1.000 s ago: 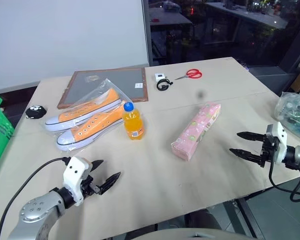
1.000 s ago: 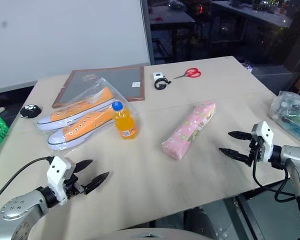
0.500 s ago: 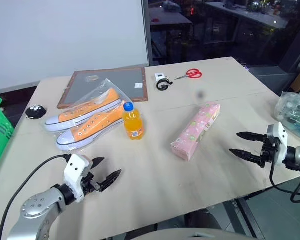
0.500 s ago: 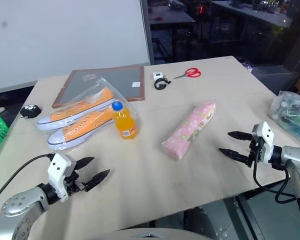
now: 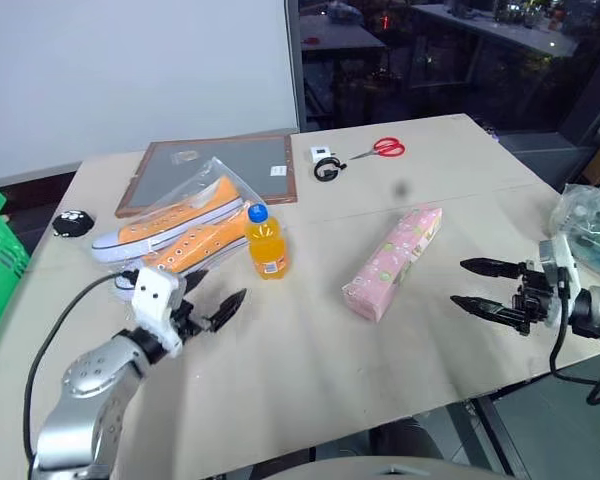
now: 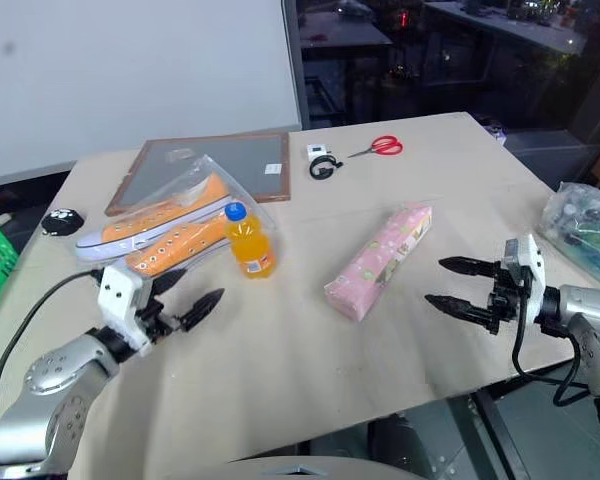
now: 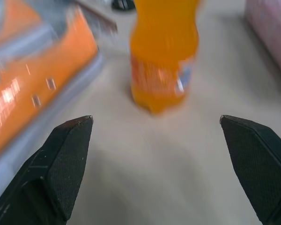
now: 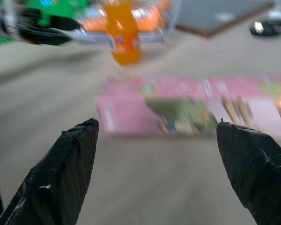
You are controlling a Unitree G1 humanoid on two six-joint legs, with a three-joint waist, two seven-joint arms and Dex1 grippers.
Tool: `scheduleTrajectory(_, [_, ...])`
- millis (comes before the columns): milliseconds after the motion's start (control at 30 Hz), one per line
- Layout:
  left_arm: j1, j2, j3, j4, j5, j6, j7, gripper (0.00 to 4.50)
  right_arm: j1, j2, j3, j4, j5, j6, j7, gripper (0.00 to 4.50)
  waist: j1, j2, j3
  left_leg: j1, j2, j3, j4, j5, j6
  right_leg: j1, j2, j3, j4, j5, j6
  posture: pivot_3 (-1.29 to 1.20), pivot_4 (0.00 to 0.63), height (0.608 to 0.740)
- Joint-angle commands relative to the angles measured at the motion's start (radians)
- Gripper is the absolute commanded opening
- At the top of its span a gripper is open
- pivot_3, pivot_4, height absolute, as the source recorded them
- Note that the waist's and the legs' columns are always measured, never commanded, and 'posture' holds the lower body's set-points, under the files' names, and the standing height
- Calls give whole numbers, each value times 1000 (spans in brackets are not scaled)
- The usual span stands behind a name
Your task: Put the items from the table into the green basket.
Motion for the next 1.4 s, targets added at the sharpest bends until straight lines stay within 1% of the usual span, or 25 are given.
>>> scheduleTrajectory(33, [-62, -13, -59, 12, 32, -39, 2, 4481, -67, 16, -33, -107, 83, 46, -38, 4256, -2, -1, 0, 0, 0, 0, 0, 0, 0, 0, 0, 0, 0, 0, 0, 39, 0, 740])
scheduleTrajectory(167, [-178, -26, -122, 85, 73, -61, 10, 4481, -118, 46, -56, -166, 173, 111, -103, 4256, 1, -1, 0, 0, 0, 0, 0, 0, 0, 0, 0, 0, 0, 0, 0, 41, 0, 740])
scheduleTrajectory(267, [-260, -48, -168, 146, 113, -90, 17, 4481, -117, 38, -58, -188, 178, 127, -111, 4256, 7, -1, 0, -1, 0, -1, 0, 0, 0, 0, 0, 0, 0, 0, 0, 35, 0, 740])
scheduleTrajectory(467, [-366, -101, -216, 268, 173, -159, 45, 4481, -129, 38, -56, -204, 187, 149, -135, 4256, 2, -1, 0, -1, 0, -1, 0, 0, 0, 0, 0, 0, -1, 2, 3, 31, 0, 740])
scheduleTrajectory(667, [-427, -135, -226, 364, 210, -199, 73, 4481, -141, 39, -50, -231, 195, 171, -163, 4256, 1, -1, 0, -1, 0, -1, 0, 0, 0, 0, 1, 0, -1, 2, 4, 28, 0, 740])
scheduleTrajectory(800, [-435, -152, -237, 389, 219, -210, 74, 4481, -145, 40, -51, -240, 196, 177, -175, 4256, 1, -1, 0, -1, 0, -1, 0, 0, 0, 0, 1, 0, -1, 2, 4, 13, 0, 740])
scheduleTrajectory(867, [-436, -160, -234, 396, 215, -216, 76, 3960, -143, 40, -53, -244, 196, 179, -180, 4500, 1, -1, 0, -1, 0, -1, 0, 0, 0, 0, 1, 0, -1, 2, 4, 13, 0, 740])
scheduleTrajectory(900, [-438, -163, -232, 399, 214, -220, 78, 3727, -143, 39, -53, -246, 195, 179, -182, 4500, 1, -1, 0, -1, 0, -1, 0, 0, 0, 0, 1, 0, -1, 2, 4, 13, 0, 740])
scheduleTrajectory(933, [-441, -168, -231, 404, 215, -227, 83, 3224, -142, 40, -52, -247, 194, 179, -184, 4500, 1, -1, 0, -1, 0, -1, 0, 0, 0, 0, 1, 0, -1, 2, 4, 13, 0, 740])
scheduleTrajectory(967, [-446, -173, -232, 412, 222, -242, 89, 2839, -142, 40, -51, -249, 193, 178, -187, 4500, 1, -1, 0, -1, 0, -1, 0, 0, 0, 0, 1, 0, -1, 2, 4, 13, 0, 740])
scheduleTrajectory(1067, [-456, -188, -236, 431, 238, -269, 111, 2818, -142, 42, -46, -250, 187, 174, -190, 4500, 3, -1, 0, -1, 0, -1, 0, 0, 0, 0, 1, 0, -1, 2, 4, 13, 0, 740])
scheduleTrajectory(1167, [-472, -198, -211, 441, 254, -286, 158, 2818, -144, 43, -44, -249, 187, 173, -192, 4500, 3, -1, 0, -1, 0, -1, 1, 0, 0, 0, 1, 0, -1, 2, 4, 13, 0, 740])
scheduleTrajectory(1233, [-533, -158, -123, 472, 283, -296, 271, 2818, -146, 41, -44, -249, 187, 174, -193, 4500, 3, -2, 0, -1, 0, -1, 1, 0, 0, 0, 1, 0, -1, 2, 4, 13, 0, 740])
scheduleTrajectory(1300, [-577, -110, -65, 495, 310, -302, 346, 2818, -147, 40, -43, -252, 191, 177, -192, 4500, -2, -4, 1, -1, 0, -2, 1, 0, 0, 0, 2, 0, -1, 3, 4, 13, 0, 740])
scheduleTrajectory(1367, [-630, 2, 34, 520, 343, -292, 435, 2818, -152, 38, -40, -259, 202, 187, -191, 4500, -12, -7, 3, -1, 2, -2, 1, 0, 0, 0, 4, 1, 0, 3, 4, 13, 0, 740])
scheduleTrajectory(1400, [-649, 76, 82, 537, 374, -296, 484, 2818, -155, 40, -40, -264, 209, 191, -193, 4500, -21, -9, 4, -1, 4, -2, 1, 0, 0, -1, 6, 1, 0, 3, 3, 21, 0, 740])
